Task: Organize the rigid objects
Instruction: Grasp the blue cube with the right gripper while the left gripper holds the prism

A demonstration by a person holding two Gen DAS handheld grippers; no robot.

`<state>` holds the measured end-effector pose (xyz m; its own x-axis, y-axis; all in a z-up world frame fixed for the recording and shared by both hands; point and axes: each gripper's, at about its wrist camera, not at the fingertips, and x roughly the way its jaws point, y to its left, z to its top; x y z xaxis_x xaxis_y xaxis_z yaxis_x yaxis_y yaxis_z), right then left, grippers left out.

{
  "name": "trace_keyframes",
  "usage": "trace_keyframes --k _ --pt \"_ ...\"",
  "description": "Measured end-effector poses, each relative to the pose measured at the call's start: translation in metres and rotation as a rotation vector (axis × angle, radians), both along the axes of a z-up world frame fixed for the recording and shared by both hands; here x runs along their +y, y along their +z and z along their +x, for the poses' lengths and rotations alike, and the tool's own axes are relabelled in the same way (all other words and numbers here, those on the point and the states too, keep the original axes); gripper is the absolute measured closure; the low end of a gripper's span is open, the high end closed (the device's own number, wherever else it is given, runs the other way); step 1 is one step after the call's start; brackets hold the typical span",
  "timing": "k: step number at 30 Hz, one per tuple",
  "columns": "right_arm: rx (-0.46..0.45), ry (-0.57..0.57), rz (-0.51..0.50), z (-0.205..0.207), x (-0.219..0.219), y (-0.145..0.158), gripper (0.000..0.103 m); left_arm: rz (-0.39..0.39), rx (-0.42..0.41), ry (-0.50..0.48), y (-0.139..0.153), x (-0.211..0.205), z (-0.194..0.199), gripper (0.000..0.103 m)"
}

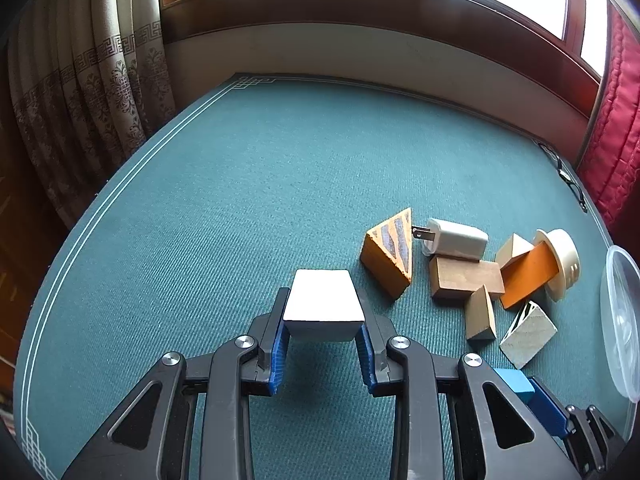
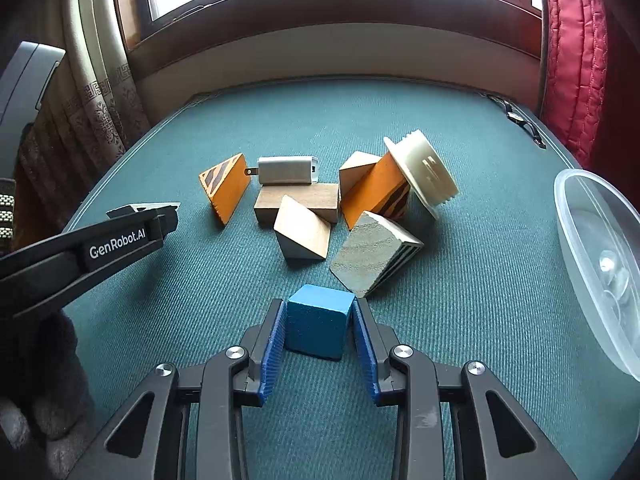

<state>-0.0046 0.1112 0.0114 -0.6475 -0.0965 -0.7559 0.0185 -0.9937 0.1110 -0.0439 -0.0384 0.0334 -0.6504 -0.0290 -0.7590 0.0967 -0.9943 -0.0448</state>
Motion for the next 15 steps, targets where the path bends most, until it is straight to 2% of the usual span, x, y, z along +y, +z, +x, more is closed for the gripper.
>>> trace_keyframes --k 15 --pt "0.02 -0.035 -0.054 0.028 0.036 0.017 0.067 -0.024 0.046 -0.057 0.006 0.025 0.014 0.072"
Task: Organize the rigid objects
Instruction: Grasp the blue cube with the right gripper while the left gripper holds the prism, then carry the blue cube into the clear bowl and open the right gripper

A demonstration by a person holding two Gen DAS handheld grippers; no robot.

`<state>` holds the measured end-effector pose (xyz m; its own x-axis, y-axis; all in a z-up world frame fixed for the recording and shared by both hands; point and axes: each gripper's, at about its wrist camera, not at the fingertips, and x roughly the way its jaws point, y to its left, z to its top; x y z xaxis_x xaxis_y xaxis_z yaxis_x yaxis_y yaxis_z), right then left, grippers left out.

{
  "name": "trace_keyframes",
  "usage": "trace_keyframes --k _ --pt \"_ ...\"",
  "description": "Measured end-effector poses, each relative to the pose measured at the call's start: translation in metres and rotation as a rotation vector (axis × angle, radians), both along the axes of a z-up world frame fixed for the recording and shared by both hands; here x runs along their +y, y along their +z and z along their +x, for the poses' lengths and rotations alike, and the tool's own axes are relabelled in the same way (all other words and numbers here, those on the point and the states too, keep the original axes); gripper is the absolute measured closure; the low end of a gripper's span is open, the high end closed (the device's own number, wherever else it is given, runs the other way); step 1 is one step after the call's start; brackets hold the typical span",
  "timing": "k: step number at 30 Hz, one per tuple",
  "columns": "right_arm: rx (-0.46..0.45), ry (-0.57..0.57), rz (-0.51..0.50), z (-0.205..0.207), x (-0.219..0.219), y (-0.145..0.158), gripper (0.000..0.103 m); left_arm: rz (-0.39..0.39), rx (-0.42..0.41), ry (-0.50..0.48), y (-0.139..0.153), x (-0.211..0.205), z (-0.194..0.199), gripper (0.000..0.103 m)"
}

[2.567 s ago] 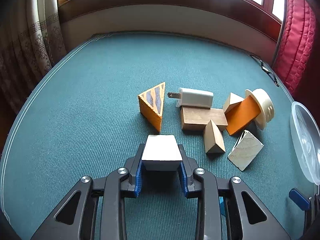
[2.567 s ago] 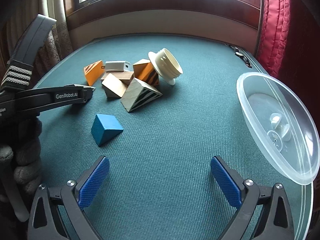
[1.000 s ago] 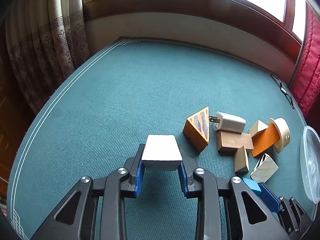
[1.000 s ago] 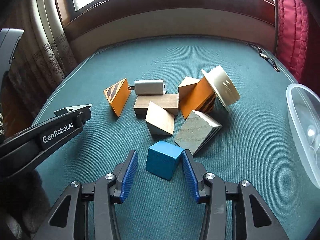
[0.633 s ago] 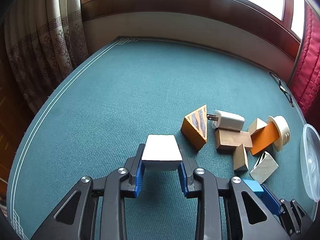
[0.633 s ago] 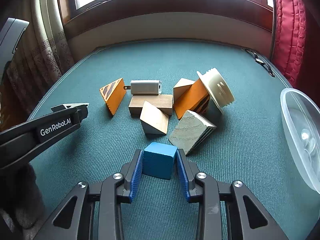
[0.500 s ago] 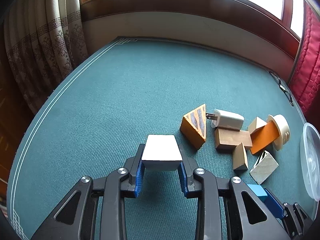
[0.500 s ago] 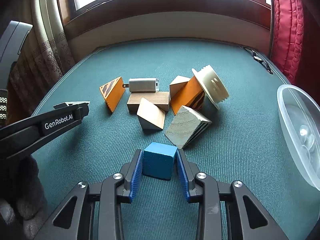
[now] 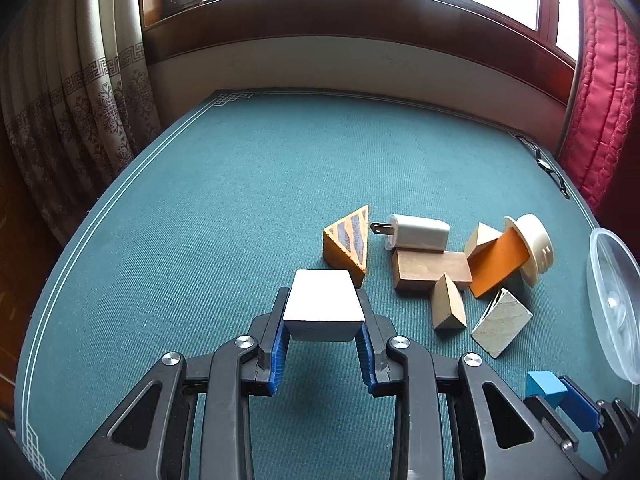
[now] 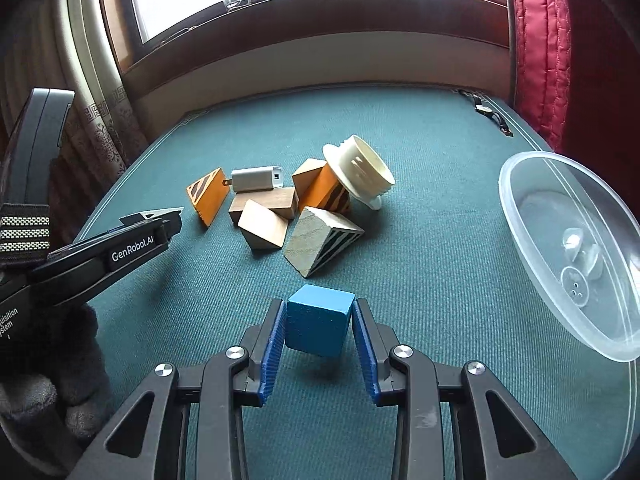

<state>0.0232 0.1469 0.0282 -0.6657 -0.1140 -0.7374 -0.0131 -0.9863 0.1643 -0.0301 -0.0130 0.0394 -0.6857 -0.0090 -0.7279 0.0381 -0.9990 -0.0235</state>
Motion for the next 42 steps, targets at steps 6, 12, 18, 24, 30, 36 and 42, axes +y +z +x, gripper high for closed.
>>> trace_keyframes --k 6,12,18,24,30,36,42 --pt "0.004 -0.02 -0.021 0.006 0.014 0.003 0.067 -0.003 -0.003 -0.01 0.0 0.005 0.005 0.073" --pt "-0.003 -0.034 -0.05 0.01 0.03 0.001 0.067 -0.006 -0.005 -0.023 -0.001 0.013 0.008 0.072" --pt "0.005 -0.053 -0.056 0.016 0.045 0.005 0.067 -0.009 -0.003 -0.035 0.0 0.021 0.012 0.073" --pt "0.03 -0.089 -0.065 0.024 0.065 0.012 0.067 -0.018 -0.002 -0.051 0.001 0.03 0.015 0.073" --pt "0.06 -0.123 -0.059 0.029 0.082 0.021 0.067 -0.037 0.002 -0.078 0.002 0.043 0.018 0.073" --pt "0.089 -0.201 -0.05 0.032 0.112 0.027 0.067 -0.052 0.005 -0.098 0.004 0.057 0.02 0.073" --pt "0.103 -0.297 -0.035 0.034 0.145 0.028 0.067 -0.065 0.005 -0.12 0.005 0.068 0.023 0.073"
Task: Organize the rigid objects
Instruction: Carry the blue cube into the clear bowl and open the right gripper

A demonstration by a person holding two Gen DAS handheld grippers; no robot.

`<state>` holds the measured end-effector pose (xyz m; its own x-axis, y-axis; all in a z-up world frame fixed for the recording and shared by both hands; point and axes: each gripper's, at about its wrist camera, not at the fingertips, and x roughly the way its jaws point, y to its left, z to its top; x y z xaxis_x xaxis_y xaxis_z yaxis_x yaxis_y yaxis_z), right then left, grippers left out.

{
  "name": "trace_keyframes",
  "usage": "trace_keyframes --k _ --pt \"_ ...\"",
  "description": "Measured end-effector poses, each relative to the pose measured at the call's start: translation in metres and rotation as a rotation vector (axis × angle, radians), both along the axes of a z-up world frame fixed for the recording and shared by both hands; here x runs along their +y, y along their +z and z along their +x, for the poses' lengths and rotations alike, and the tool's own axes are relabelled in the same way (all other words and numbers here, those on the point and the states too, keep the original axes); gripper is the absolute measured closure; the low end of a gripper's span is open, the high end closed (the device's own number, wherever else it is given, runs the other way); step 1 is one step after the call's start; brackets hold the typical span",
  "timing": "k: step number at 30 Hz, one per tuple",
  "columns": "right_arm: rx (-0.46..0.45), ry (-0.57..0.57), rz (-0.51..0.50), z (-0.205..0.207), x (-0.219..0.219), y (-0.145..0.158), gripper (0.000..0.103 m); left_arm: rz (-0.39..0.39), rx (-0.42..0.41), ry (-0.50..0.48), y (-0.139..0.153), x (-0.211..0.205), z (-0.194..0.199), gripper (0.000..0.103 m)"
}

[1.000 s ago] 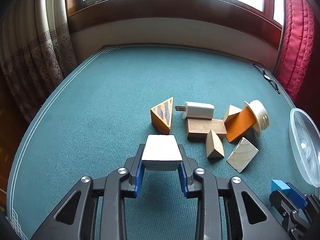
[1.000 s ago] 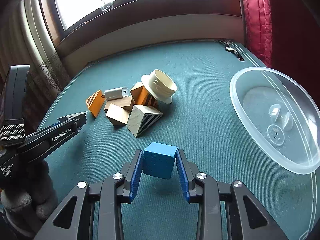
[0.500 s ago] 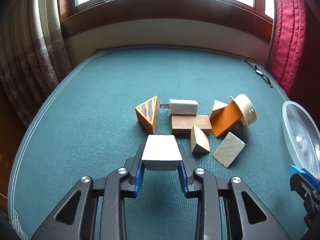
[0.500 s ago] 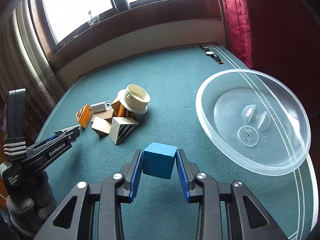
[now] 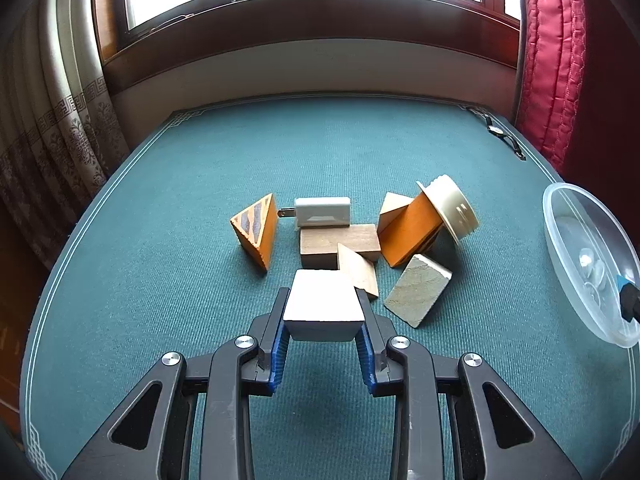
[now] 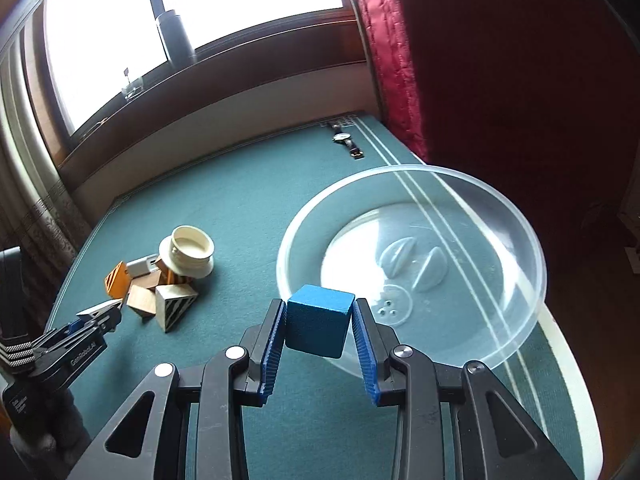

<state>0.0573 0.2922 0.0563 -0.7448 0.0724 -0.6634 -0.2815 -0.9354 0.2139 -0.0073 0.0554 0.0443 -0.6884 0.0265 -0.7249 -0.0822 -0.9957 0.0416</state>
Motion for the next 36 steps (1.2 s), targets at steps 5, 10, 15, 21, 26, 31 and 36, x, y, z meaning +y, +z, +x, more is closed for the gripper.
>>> trace_keyframes --k 5,10,15,21,26,31,36 --pt "0.002 -0.073 0.011 0.001 0.026 -0.002 0.067 -0.006 0.001 -0.02 0.001 0.008 0.003 0.073" --pt "-0.006 -0.125 0.025 0.002 0.042 -0.006 0.067 -0.014 0.002 -0.037 0.001 0.016 0.004 0.073" --pt "-0.003 -0.168 0.05 0.003 0.051 -0.01 0.065 -0.02 0.004 -0.05 0.002 0.021 0.006 0.073" --pt "0.027 -0.222 0.088 0.009 0.057 -0.009 0.035 -0.029 0.007 -0.061 0.002 0.03 0.007 0.073" --pt "0.037 -0.236 0.074 0.012 0.061 -0.009 0.029 -0.038 0.009 -0.077 0.002 0.041 0.008 0.073" --pt "0.026 -0.249 0.071 0.011 0.065 -0.013 0.026 -0.046 0.028 -0.106 0.009 0.052 0.01 0.073" --pt "0.009 -0.278 0.085 0.011 0.07 -0.014 0.022 -0.047 0.048 -0.157 0.018 0.07 0.012 0.073"
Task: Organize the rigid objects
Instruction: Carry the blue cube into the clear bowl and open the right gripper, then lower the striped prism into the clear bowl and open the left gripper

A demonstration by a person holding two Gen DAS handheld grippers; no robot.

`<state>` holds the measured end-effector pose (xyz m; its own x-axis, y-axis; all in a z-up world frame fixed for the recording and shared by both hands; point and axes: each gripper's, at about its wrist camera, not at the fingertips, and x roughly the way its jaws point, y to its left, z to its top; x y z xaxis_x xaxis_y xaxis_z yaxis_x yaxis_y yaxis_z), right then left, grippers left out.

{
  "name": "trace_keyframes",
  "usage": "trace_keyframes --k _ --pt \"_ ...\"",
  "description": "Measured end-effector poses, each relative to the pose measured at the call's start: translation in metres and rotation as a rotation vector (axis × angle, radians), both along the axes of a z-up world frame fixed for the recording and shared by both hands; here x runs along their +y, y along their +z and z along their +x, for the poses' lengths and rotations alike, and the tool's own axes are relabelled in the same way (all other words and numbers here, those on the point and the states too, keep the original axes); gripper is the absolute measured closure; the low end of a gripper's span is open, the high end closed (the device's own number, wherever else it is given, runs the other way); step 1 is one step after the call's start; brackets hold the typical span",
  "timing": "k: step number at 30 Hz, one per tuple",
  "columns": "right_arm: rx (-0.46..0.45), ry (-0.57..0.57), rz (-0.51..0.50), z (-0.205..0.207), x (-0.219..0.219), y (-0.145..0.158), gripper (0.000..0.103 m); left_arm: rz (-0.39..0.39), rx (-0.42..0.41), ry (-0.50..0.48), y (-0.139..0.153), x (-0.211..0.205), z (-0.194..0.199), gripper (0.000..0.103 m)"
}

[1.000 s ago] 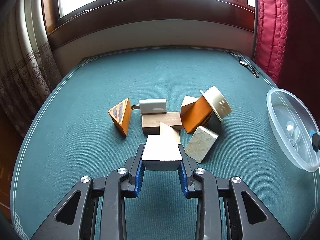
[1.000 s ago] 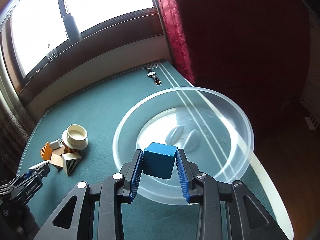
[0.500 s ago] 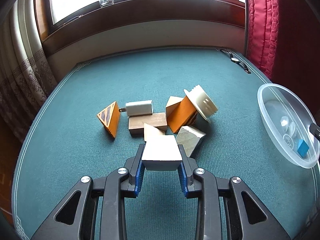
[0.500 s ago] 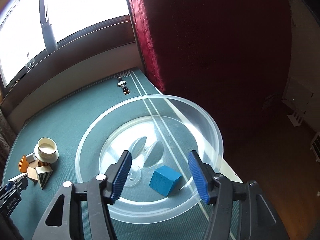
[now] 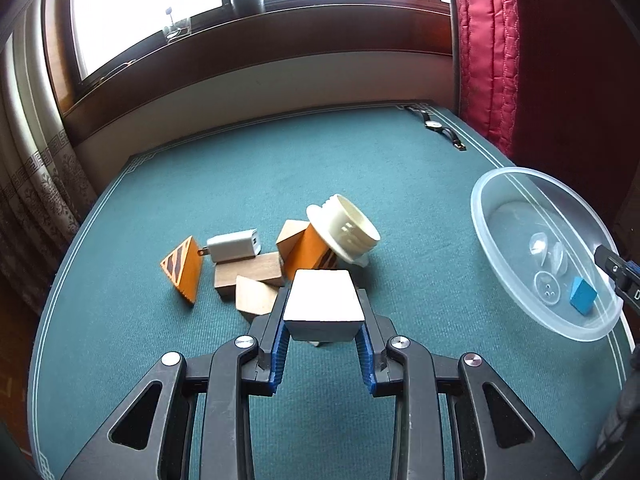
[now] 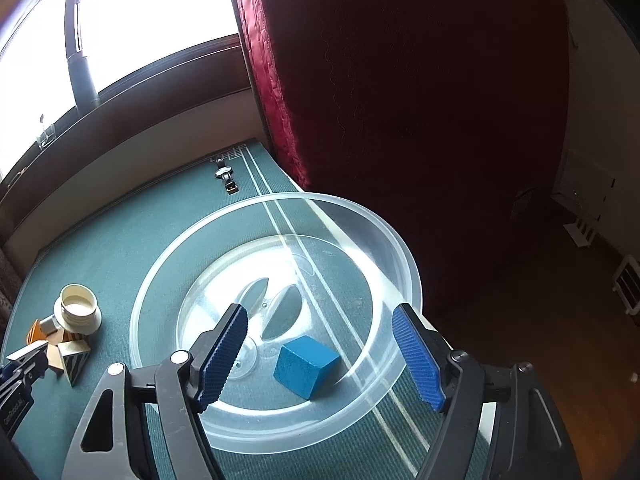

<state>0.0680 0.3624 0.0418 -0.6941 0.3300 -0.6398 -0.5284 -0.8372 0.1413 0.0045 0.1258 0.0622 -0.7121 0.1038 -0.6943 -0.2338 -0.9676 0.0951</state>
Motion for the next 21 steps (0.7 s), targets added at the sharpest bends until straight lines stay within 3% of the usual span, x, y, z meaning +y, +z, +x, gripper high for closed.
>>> trace_keyframes --k 21 --pt "0.044 -0.053 -0.024 0.013 0.02 0.008 0.018 0.124 -0.024 -0.274 0.025 0.104 -0.011 0.073"
